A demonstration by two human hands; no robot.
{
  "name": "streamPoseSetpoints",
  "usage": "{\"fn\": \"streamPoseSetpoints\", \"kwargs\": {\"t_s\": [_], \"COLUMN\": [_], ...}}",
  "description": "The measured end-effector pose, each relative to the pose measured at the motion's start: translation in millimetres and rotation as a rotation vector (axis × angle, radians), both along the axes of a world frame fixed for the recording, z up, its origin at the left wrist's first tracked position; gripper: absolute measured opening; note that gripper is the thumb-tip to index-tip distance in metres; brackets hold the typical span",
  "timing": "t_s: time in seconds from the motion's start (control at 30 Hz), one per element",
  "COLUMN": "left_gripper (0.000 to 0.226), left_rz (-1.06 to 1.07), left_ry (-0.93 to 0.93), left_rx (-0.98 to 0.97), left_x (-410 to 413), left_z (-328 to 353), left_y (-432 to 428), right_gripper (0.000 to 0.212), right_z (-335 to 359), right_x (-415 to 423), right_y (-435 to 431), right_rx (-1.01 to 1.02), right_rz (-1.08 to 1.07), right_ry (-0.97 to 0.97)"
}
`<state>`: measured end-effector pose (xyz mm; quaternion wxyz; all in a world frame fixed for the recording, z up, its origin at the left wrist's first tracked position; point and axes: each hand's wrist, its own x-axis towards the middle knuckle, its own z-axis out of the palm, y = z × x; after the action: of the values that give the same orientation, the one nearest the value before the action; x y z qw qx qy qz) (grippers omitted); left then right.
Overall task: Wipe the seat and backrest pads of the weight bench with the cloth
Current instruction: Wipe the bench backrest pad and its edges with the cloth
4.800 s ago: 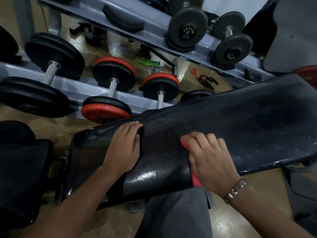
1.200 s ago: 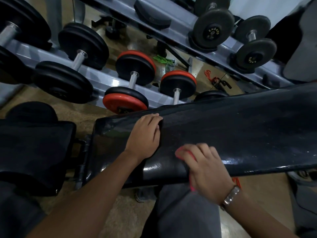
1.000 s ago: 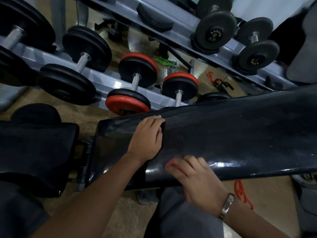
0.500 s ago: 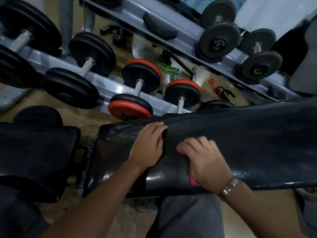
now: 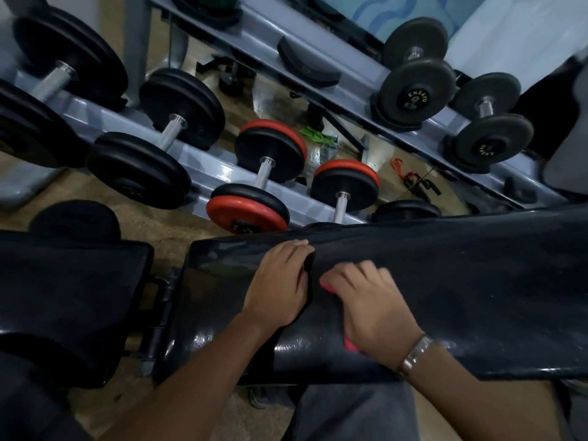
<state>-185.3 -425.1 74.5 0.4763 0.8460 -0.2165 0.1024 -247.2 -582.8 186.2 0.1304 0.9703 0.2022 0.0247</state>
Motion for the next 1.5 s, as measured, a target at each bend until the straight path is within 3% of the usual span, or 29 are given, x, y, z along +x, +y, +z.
{"fn": "streamPoseSetpoints", "kwargs": {"t_s": [0.1,0.27,0.43,0.6,0.77,0.97,1.13,1.3,1.5], "left_gripper": [0.051,0.052,0.054,0.048,0.05,0.039,0.044,0.044,0.047], "left_rz": [0.006,0.02,0.024,0.037,0.038,0.046,0.06,0.055,0.098], "left_ry": [0.005,0.02,0.024,0.017,0.016,0.019,0.012,0.034,0.003], "left_rx": [-0.006,0.008,-0.012,-0.055,-0.038,-0.067,-0.051,-0.064,-0.126], "left_x": [1,1,-1,-1,-3,-3,-4,-4,-9], "left_z": [1,0,3,4,6,9,10,10,16], "left_y": [1,-1,-1,1,0,2,2,3,5], "right_gripper": [0.041,0.048,0.043,0.045,0.042,0.034,0.029,0.034,0.029], "right_z": [6,7,-4,-1,-13,-7,-19,-17,-26], "right_x": [3,45,41,79,78,116,111,128,105], "right_y": [-7,-7,-1,-4,4,9,21,29,28], "right_rx": [0.011,-0.092,-0.05,-0.05,-0.053,-0.147,-0.003,-0.15,-0.048], "right_rz": [0.071,-0.22,-0.016,-0.246,-0.043,-0.345,-0.104,-0.291,-0.015], "right_ry": [0.043,-0.093,-0.075,-0.168,-0.089,-0.086,-0.008,-0.03,-0.043]}}
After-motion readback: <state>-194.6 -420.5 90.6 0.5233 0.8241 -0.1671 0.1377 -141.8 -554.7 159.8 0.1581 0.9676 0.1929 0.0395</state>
